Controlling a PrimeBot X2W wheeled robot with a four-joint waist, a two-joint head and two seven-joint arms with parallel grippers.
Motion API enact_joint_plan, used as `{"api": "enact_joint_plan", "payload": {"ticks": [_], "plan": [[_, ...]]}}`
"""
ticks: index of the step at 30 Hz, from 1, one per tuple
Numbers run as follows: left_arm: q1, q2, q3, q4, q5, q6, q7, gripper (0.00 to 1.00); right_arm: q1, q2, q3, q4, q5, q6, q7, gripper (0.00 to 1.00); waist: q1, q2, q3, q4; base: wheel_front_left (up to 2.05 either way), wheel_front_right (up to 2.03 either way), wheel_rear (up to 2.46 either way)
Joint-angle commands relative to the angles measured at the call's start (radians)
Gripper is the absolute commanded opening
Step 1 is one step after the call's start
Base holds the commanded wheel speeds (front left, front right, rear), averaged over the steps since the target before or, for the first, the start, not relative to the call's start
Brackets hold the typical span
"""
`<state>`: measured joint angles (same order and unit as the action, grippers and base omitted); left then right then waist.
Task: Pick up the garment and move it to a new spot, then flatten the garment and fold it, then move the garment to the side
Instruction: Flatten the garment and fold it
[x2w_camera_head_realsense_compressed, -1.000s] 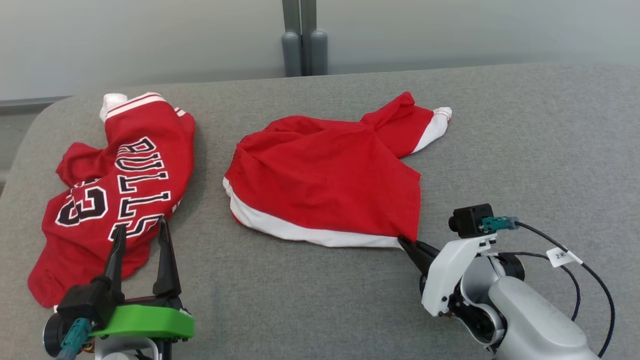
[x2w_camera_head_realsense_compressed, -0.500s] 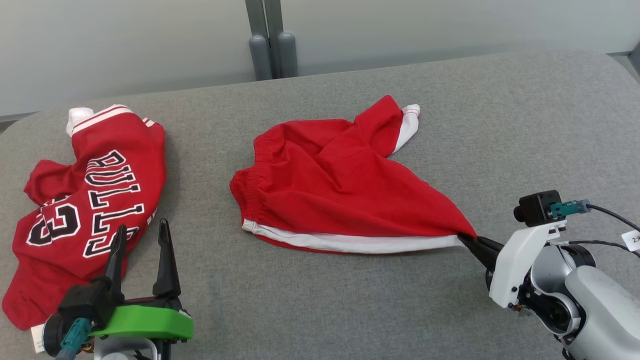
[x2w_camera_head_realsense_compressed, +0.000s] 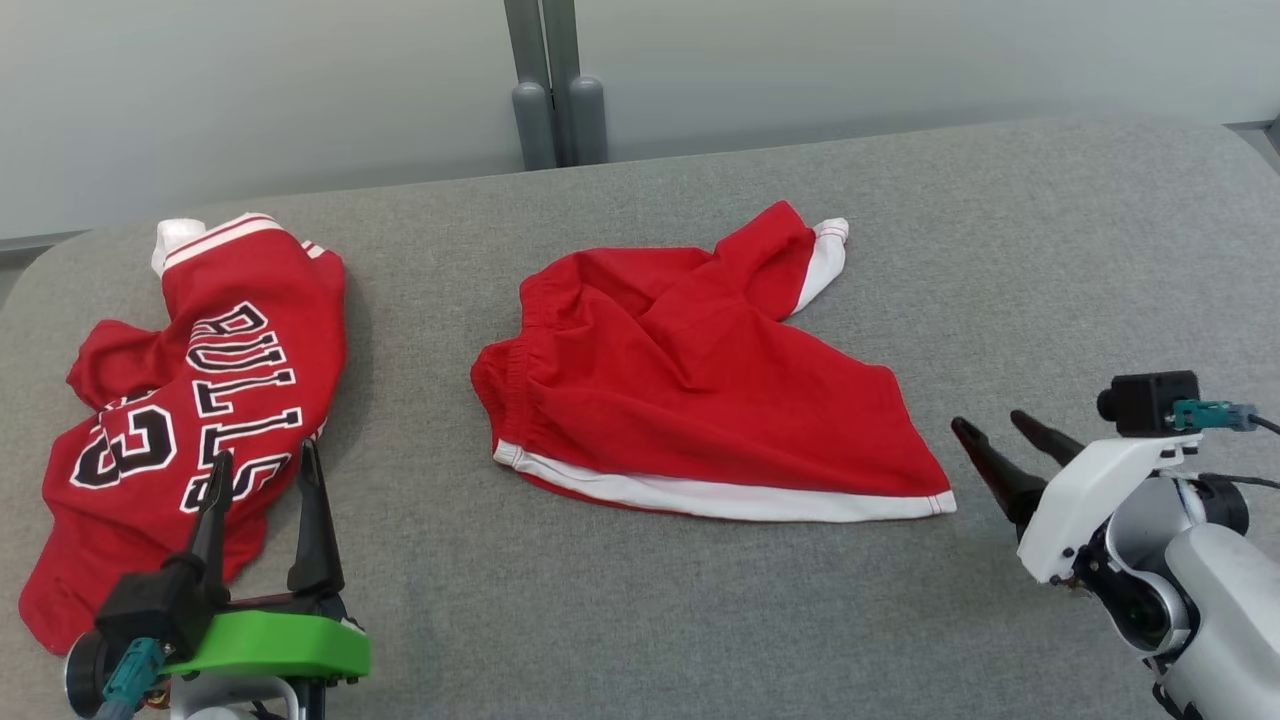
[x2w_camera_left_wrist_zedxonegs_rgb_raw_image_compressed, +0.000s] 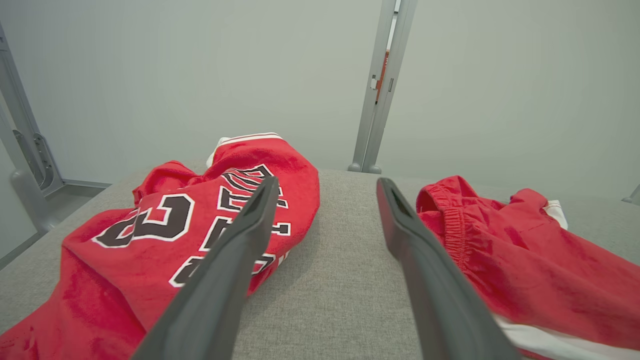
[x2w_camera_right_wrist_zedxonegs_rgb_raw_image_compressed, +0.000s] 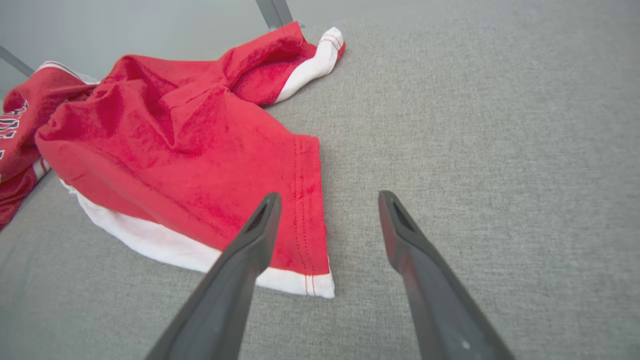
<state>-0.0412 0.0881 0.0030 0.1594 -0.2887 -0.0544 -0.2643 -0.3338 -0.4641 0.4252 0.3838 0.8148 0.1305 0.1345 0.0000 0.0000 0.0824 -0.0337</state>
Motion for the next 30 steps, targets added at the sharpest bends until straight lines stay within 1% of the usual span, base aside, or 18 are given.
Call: {"api": "enact_joint_plan", "payload": {"ticks": [1, 3, 7, 10, 14, 17, 20, 25, 30], "plan": [[0.019, 0.009, 0.006, -0.008, 0.005, 0.005, 0.0, 1.0, 0.0, 0.002, -0.02, -0.017, -0.021, 0.0, -0.035, 1.0, 0.0, 0.0, -0.006, -0.004, 0.0, 0.0, 0.0], [0.024, 0.012, 0.008, -0.017, 0.006, 0.012, 0.0, 1.0, 0.004, 0.011, -0.056, -0.04, -0.059, 0.0, -0.098, 1.0, 0.0, 0.0, -0.012, -0.008, 0.0, 0.0, 0.0], [0.032, 0.017, 0.0, -0.037, 0.01, 0.006, 0.002, 1.0, 0.028, 0.046, -0.121, -0.074, -0.152, 0.0, -0.202, 1.0, 0.0, 0.0, -0.02, -0.016, 0.0, 0.0, 0.0], [0.043, 0.016, -0.008, -0.044, 0.012, 0.008, 0.004, 1.0, 0.048, 0.104, -0.194, -0.091, -0.212, 0.0, -0.272, 1.0, 0.0, 0.0, -0.032, -0.021, 0.0, 0.0, 0.0], [0.051, 0.015, -0.014, -0.05, 0.009, 0.012, 0.003, 1.0, 0.098, 0.17, -0.259, -0.137, -0.273, 0.0, -0.346, 1.0, 0.0, 0.0, -0.041, -0.023, 0.0, 0.0, 0.0], [0.056, 0.009, -0.021, -0.048, 0.009, 0.015, 0.003, 1.0, 0.137, 0.195, -0.294, -0.17, -0.319, 0.0, -0.377, 1.0, 0.0, 0.0, -0.043, -0.022, 0.0, 0.0, 0.0], [0.054, 0.005, -0.029, -0.038, 0.008, 0.011, 0.001, 1.0, 0.173, 0.225, -0.301, -0.206, -0.36, 0.0, -0.392, 1.0, 0.0, 0.0, -0.048, -0.025, 0.0, 0.0, 0.0], [0.056, -0.002, -0.044, -0.022, 0.007, 0.003, 0.0, 1.0, 0.207, 0.239, -0.287, -0.211, -0.4, 0.0, -0.398, 1.0, 0.0, 0.0, -0.054, -0.03, 0.0, 0.0, 0.0], [0.048, -0.002, -0.042, -0.02, 0.008, 0.002, -0.001, 1.0, 0.208, 0.24, -0.283, -0.206, -0.402, 0.0, -0.399, 1.0, 0.0, 0.0, -0.052, -0.035, 0.0, 0.0, 0.0]]}}
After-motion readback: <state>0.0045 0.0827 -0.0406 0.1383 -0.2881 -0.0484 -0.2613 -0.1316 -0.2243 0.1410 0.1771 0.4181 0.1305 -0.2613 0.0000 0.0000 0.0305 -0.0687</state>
